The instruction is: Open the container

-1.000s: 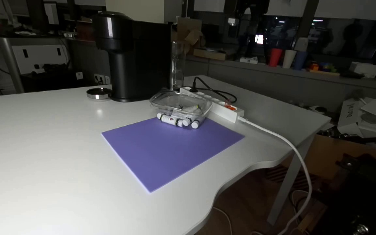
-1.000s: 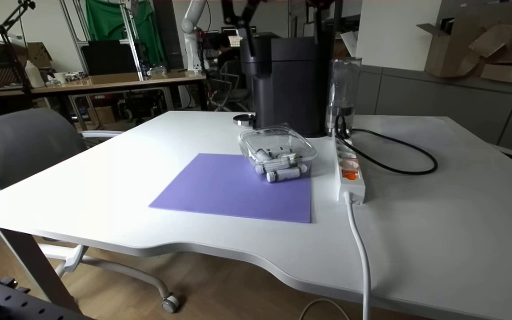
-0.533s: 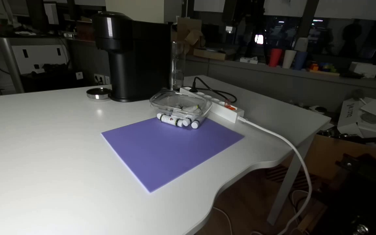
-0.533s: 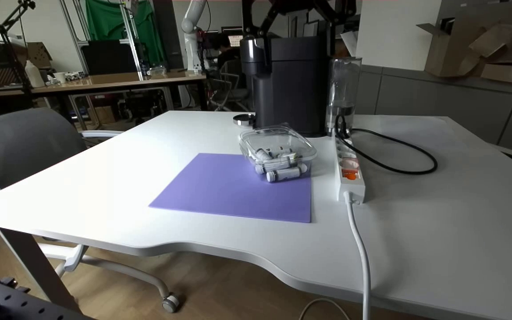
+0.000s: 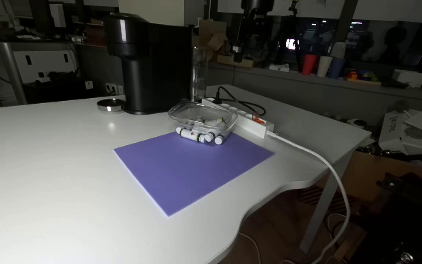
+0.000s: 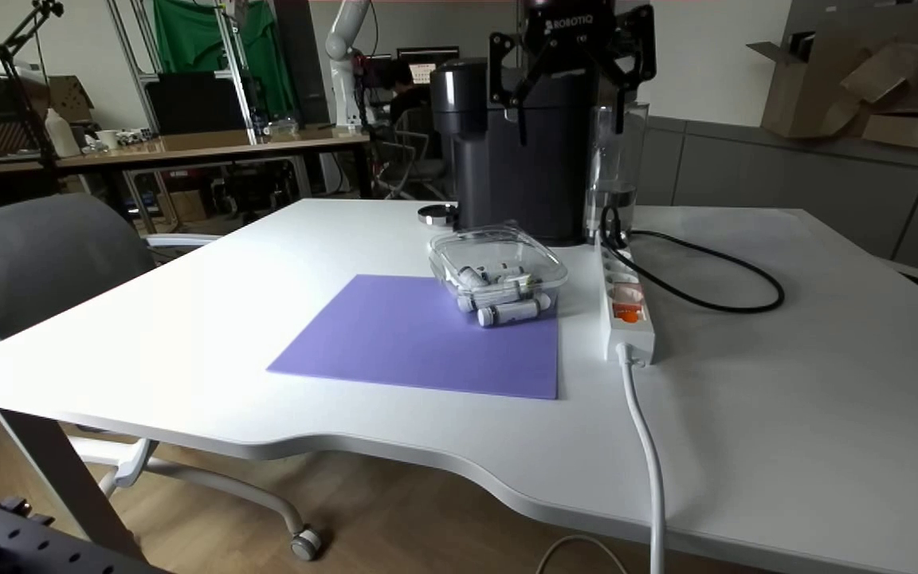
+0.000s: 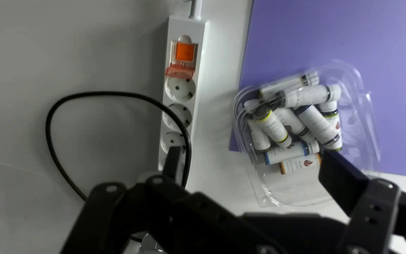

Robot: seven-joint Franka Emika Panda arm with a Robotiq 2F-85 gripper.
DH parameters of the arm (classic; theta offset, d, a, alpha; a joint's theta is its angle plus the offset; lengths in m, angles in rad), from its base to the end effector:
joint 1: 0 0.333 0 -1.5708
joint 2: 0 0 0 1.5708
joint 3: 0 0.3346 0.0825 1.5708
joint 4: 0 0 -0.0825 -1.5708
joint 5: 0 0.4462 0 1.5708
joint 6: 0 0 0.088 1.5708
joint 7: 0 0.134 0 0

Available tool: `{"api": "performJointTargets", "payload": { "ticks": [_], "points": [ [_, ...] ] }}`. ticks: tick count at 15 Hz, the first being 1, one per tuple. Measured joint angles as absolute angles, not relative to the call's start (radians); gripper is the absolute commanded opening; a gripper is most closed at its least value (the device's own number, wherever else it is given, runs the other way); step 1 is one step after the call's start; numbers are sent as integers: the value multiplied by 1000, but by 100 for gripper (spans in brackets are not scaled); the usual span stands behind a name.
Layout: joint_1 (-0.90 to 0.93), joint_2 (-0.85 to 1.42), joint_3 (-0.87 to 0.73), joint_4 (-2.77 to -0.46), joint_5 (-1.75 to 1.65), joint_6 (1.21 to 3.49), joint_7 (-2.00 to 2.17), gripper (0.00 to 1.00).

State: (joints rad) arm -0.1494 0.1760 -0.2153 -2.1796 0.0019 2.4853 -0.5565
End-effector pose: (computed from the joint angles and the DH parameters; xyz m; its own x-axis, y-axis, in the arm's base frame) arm 0.5779 -0.2209 0.2720 0.9755 0.1987 0.0941 0.1892 -0.9767 0.1010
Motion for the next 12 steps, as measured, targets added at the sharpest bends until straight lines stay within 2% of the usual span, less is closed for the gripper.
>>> {"api": "performJointTargets", "payload": {
  "ticks": [3,7,12],
  "points": [
    [-164,309,-165,-2051,1,2504,-565,100],
    [-194,420,-75,-1907,28,2399,-622,100],
    [-205,432,-72,-1886,36,2385,-642,100]
  ]
}}
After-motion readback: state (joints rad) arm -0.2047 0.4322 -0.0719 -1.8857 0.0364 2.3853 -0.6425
